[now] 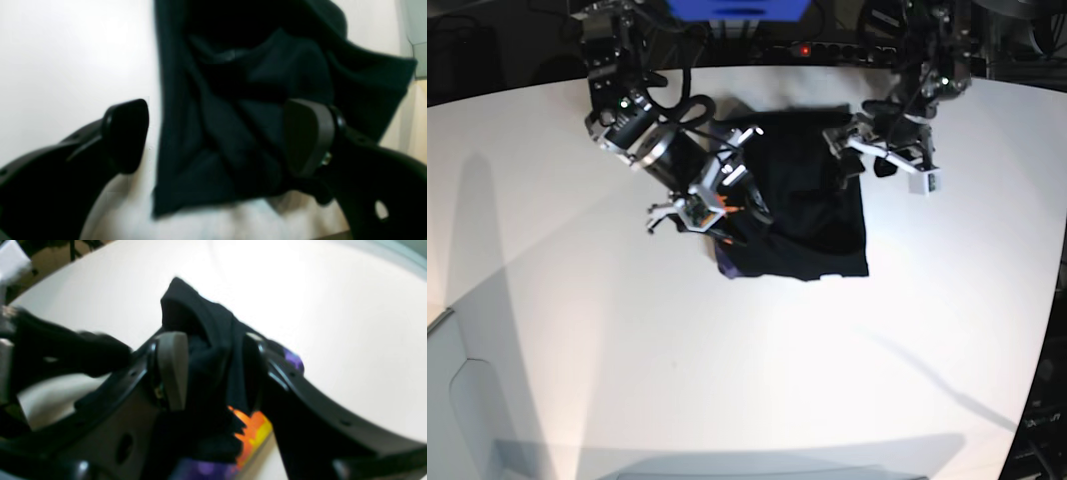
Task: Fold the T-shirt properly
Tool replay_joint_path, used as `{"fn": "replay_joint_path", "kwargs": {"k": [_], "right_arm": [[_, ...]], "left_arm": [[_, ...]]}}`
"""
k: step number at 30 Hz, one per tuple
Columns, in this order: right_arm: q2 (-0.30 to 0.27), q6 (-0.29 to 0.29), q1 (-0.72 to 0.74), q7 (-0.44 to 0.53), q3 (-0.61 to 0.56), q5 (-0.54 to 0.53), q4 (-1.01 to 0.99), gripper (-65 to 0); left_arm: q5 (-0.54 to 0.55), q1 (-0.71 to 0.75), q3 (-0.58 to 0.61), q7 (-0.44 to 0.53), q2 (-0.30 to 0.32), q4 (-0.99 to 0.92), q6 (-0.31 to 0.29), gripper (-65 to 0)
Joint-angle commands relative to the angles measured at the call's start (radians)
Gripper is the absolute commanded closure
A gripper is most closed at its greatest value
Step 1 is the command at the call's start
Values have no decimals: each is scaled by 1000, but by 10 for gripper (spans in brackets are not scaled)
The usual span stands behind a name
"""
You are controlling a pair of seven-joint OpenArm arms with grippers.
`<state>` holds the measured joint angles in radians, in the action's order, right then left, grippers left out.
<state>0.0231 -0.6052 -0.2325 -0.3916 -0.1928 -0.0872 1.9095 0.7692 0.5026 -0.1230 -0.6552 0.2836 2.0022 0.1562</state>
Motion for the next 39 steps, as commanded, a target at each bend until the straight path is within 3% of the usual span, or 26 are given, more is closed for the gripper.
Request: {"fn": "replay_joint_path", "kwargs": {"k": [1, 12, 20, 26, 37, 39], "right_arm": [[7, -11, 8, 35, 23, -18, 31, -275], [7, -12, -24, 27, 174, -18, 45, -275], [1, -12, -57, 27, 181, -13, 45, -275], [-15, -12, -69, 27, 181, -13, 45, -275], [-12, -12, -67, 27, 181, -13, 45, -275], [-12, -12, -67, 27, 181, -13, 45, -275]], "left_arm": [[13, 1, -5, 12, 4, 24, -2, -609], [3, -164, 108, 2, -33, 10, 6, -609], [-76, -275, 201, 1, -51, -85, 7, -609], [-158, -279, 225, 1, -54, -142, 0, -609], [-164, -264, 227, -1, -45, -149, -4, -606], [-165, -255, 227, -1, -45, -149, -5, -563]]}}
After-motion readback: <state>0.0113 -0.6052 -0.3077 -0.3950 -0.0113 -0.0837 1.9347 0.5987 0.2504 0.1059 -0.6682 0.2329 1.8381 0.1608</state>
